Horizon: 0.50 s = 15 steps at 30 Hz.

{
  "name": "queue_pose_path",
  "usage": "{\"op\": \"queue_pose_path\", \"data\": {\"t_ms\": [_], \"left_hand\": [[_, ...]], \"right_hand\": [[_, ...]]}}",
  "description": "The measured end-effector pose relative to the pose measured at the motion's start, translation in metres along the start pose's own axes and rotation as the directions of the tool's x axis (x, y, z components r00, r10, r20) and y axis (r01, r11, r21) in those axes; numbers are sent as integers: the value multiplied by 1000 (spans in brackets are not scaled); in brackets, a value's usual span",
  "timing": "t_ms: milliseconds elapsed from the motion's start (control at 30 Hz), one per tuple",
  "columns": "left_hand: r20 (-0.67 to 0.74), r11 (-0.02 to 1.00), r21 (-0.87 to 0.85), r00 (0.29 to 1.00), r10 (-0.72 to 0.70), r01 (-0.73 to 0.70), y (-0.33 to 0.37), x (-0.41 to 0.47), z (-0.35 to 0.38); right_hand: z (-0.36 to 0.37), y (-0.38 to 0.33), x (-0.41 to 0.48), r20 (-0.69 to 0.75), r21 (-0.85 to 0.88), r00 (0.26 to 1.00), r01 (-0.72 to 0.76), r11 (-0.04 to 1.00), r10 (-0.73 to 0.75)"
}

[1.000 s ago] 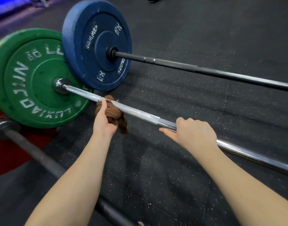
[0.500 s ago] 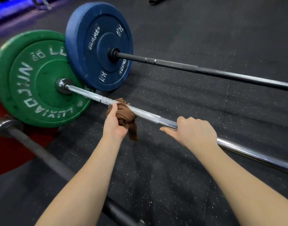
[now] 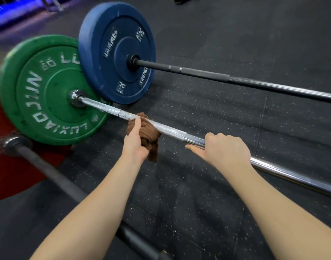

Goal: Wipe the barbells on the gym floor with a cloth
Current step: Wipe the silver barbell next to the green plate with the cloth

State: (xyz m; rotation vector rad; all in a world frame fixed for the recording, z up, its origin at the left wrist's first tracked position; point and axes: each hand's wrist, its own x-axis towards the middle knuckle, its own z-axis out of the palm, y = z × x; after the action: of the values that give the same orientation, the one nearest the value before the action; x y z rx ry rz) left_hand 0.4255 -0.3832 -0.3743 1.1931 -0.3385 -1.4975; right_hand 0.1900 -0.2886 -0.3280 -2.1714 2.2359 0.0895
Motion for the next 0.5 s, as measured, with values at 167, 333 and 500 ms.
{"op": "queue_pose_path", "data": {"t_ms": [167,333,500], "left_hand": [[-16,1000,-11,1000,-26,26,-16,-14,10],[9,997,-54,999,-53,54,-2,-3,6],[15,995,-80,998,-59,60,2,16,3]], "right_hand": [[0,-1,-2,-12,-11,1000,6,1000,-6],[1,-1,-2,-5,-17,1000,-8,1000,8],[4,-3,-2,8,-9,1000,-22,1000,22]]}}
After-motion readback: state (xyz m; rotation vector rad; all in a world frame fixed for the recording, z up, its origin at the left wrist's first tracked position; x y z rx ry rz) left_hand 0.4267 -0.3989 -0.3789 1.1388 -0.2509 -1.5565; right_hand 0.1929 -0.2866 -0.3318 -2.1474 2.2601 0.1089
